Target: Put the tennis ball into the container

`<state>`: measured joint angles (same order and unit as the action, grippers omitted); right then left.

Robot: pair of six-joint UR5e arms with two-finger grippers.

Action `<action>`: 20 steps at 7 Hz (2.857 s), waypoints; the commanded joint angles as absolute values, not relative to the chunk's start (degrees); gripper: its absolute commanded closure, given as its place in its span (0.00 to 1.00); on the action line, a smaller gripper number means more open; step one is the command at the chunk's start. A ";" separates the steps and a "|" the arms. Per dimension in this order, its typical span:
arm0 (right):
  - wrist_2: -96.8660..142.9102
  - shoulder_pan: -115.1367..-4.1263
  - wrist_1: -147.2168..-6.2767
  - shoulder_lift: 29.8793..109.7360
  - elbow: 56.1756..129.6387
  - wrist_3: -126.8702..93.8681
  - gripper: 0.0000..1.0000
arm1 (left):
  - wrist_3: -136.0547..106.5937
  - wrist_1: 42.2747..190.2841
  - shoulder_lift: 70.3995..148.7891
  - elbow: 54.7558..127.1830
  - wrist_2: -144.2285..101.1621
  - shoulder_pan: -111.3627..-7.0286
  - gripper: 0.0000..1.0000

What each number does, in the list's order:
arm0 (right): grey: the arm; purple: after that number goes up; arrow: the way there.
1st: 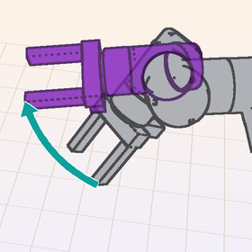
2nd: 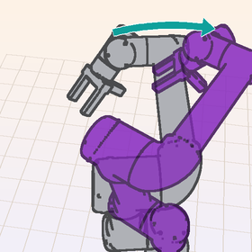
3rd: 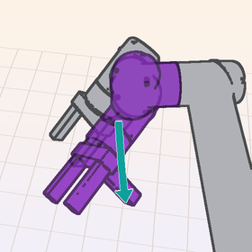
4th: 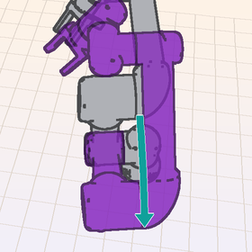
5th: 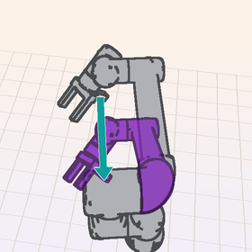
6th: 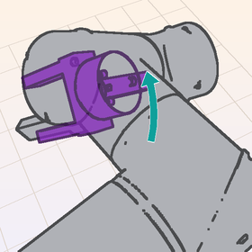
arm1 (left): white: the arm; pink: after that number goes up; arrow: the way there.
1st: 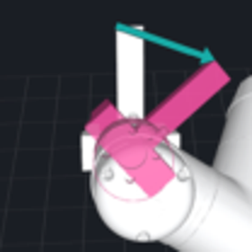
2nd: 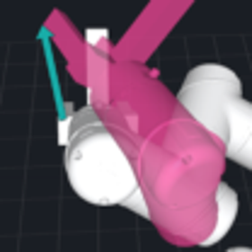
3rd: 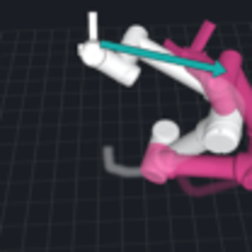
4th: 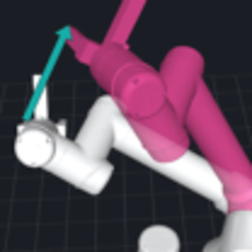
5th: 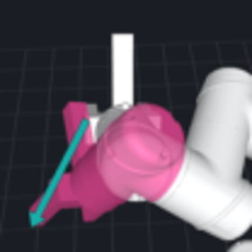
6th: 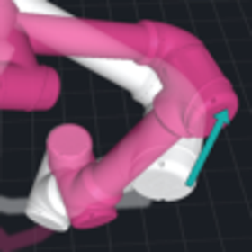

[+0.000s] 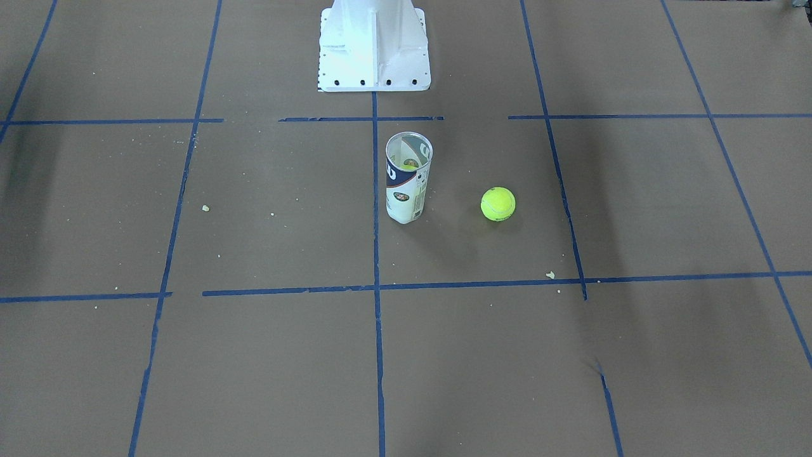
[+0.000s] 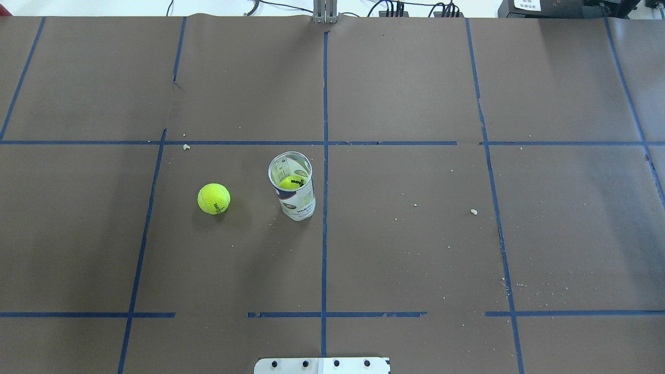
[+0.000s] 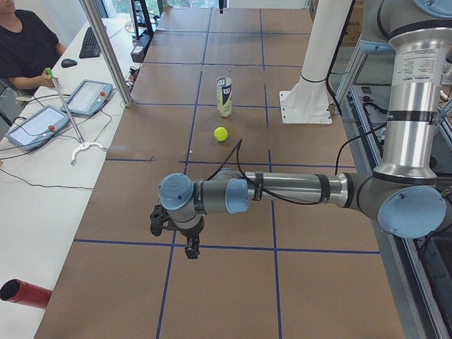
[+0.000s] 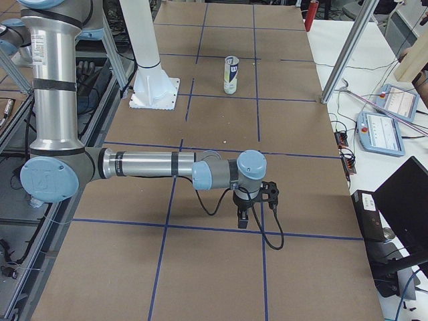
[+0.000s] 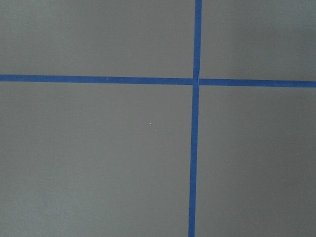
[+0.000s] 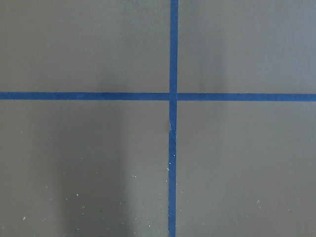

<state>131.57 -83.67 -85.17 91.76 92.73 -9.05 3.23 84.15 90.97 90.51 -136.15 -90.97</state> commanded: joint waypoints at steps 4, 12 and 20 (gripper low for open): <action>131.57 -83.67 -85.17 91.76 92.72 -9.05 0.00 | 0.99 83.42 92.45 99.89 -135.88 -90.97 0.00; 131.57 -83.67 -85.17 91.76 92.72 -9.05 0.00 | -54.90 81.21 110.09 122.63 -125.28 -52.52 0.00; 131.57 -83.67 -85.17 91.76 92.72 -9.05 0.00 | -60.20 94.12 115.49 103.11 -115.76 -40.00 0.00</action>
<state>131.57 -83.63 -85.17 91.76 92.72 -9.05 -59.03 92.01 115.53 105.47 -117.06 -41.33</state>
